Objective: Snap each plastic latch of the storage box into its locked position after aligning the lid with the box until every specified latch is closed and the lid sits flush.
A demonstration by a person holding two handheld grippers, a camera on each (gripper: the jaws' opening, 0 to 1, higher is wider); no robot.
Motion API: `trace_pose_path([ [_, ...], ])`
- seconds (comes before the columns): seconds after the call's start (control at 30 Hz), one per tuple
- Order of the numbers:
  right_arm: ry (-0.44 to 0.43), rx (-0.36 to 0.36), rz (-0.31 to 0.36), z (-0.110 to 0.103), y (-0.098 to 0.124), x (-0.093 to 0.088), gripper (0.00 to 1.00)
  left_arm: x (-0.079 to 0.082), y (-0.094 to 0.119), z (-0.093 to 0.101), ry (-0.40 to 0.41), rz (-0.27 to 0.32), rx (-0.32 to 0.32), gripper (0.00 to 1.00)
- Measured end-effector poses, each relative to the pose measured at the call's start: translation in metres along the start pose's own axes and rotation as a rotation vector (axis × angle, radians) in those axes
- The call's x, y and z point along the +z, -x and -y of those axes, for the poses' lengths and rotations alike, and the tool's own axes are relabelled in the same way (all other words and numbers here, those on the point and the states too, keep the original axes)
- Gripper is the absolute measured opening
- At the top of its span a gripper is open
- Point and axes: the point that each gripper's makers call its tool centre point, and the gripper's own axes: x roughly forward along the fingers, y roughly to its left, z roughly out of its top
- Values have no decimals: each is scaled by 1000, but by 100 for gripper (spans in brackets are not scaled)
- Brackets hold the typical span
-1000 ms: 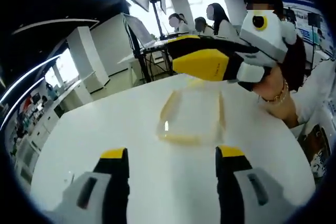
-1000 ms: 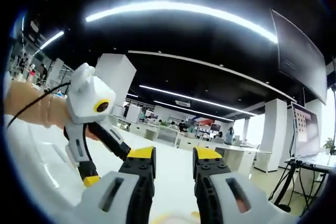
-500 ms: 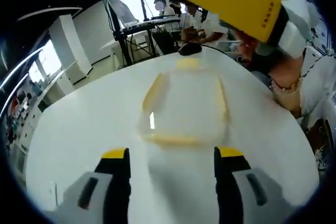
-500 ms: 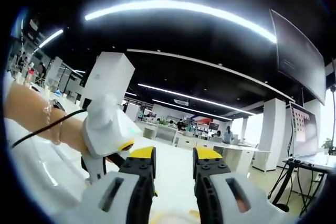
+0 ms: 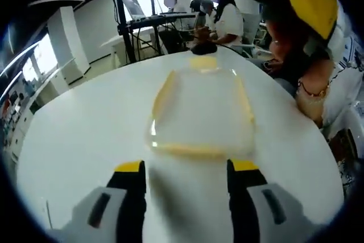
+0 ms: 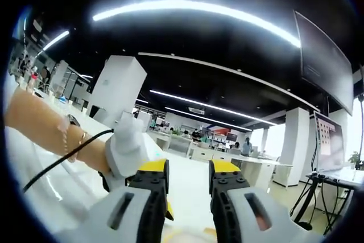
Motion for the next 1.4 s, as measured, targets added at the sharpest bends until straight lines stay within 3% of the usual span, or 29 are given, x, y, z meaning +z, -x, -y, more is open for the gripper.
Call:
trace_pose_path([
  [0.37, 7, 7, 0, -2, -1, 1, 27, 5, -9, 8, -37, 27, -34, 54],
  [0.53, 17, 22, -4, -6, -1, 1, 27, 7, -10, 10, -43, 50, -47, 46],
  [0.93, 16, 30, -11, -6, 1, 0, 27, 14, -16, 13, -76, 55, -58, 40],
  [1.4, 16, 24, -18, -6, 0, -3, 27, 13, -15, 15, -23, 29, -38, 38],
])
